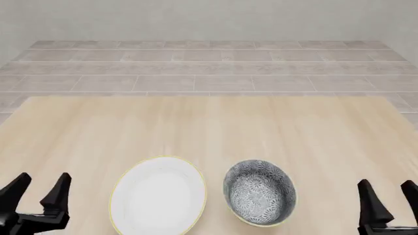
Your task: Put the bowl on the plate.
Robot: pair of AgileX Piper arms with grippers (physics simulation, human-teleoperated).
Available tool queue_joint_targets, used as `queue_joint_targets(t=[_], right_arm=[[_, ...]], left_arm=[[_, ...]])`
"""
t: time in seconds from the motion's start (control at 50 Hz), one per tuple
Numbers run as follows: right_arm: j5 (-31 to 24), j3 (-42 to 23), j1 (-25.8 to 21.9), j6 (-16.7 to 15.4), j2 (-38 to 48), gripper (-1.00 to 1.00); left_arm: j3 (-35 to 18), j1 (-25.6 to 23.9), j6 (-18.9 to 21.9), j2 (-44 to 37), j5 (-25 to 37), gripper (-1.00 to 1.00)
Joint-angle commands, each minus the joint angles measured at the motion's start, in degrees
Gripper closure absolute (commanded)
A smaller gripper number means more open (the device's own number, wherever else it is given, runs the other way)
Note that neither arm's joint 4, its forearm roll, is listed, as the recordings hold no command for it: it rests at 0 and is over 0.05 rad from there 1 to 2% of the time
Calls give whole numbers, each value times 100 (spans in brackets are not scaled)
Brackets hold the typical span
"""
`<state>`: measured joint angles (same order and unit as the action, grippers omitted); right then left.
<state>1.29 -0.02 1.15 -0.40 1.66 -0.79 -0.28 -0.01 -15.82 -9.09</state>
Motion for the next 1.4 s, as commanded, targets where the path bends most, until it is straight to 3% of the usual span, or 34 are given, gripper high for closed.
queue_joint_targets(t=[0.02, 0.34, 0.48, 0.64, 1.02, 1.4], right_arm=[[-104, -1, -146, -1, -138, -100], [-159, -2, -233, -60, -129, -100], [198, -50, -295, -51, 404, -100], [13, -370, -322, -62, 709, -100], [-258, -1052, -839, -334, 1344, -100], [89, -1472, -1349, -368, 2643, -100]], left_arm=[[49, 35, -12, 1527, 879, -100], [49, 52, -19, 1452, 793, -100], [51, 57, -24, 1375, 709, -100], [57, 51, -19, 1267, 588, -100], [52, 71, -32, 1059, 358, -100], [50, 77, -48, 1092, 364, -100]])
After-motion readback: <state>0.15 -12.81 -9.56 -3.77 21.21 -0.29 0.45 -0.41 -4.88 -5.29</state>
